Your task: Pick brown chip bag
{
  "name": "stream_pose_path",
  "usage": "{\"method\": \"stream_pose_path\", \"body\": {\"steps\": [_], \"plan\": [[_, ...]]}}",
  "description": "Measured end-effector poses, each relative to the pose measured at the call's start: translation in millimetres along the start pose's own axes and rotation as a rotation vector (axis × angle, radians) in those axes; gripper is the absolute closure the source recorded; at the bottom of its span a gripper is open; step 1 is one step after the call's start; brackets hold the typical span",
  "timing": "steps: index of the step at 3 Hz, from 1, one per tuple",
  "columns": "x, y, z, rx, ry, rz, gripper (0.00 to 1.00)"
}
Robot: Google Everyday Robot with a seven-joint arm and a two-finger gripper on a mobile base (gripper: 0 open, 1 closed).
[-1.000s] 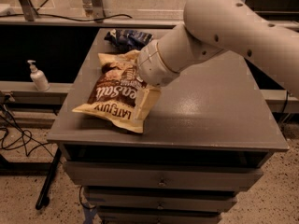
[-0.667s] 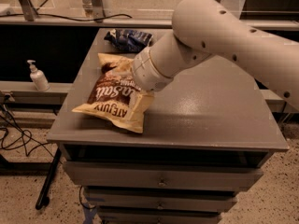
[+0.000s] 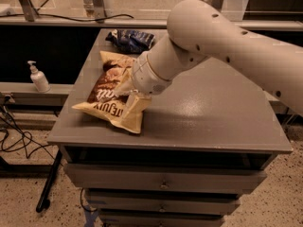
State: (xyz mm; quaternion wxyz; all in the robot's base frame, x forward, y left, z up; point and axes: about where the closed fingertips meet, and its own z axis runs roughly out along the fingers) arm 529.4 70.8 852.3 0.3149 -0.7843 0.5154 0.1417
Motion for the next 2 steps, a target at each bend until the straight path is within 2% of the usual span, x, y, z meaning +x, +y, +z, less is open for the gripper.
{"method": "stream_pose_path", "body": {"steps": [1, 2], "plan": [[3.2, -3.1, -3.0, 0.0, 0.015, 0.013, 0.88], [2.8, -10.4, -12.5, 0.012, 0.029, 0.016, 1.0]]}}
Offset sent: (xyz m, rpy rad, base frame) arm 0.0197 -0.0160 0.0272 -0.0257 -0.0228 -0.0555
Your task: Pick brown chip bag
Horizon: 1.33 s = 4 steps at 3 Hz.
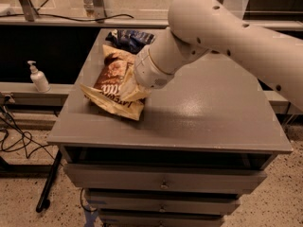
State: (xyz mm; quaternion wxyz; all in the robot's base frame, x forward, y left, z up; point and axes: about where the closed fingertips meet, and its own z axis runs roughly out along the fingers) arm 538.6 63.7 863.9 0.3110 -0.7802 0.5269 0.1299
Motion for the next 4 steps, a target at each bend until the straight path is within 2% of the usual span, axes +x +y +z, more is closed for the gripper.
{"method": "stream_pose_path", "body": {"steps": [2, 3, 4], "plan": [[4.1, -18.8, -29.1, 0.033, 0.052, -0.006, 1.0], [19.7, -31.1, -79.6, 0.098, 0.129, -0.032, 1.0], [32.4, -36.8, -142.8, 0.169, 0.22, -0.058, 1.0]]}}
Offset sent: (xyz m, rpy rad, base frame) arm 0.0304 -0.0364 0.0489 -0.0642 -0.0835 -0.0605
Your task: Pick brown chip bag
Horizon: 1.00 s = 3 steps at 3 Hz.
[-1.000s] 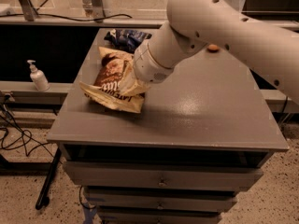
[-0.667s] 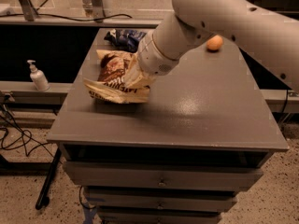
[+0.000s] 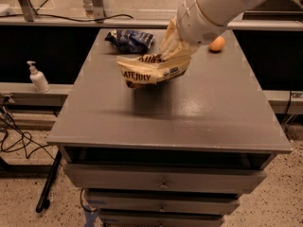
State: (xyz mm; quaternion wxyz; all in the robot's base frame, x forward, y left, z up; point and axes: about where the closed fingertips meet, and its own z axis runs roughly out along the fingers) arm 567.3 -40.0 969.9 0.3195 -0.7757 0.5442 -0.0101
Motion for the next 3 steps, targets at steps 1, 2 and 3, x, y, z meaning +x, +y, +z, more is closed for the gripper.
{"method": "stream_pose_path", "body": {"steps": [1, 2, 3], "plan": [[14.2, -10.3, -51.9, 0.05, 0.079, -0.027, 1.0], [19.6, -23.7, -97.7, 0.105, 0.122, -0.035, 1.0], [13.9, -39.0, -125.5, 0.13, 0.139, 0.0, 1.0]]}}
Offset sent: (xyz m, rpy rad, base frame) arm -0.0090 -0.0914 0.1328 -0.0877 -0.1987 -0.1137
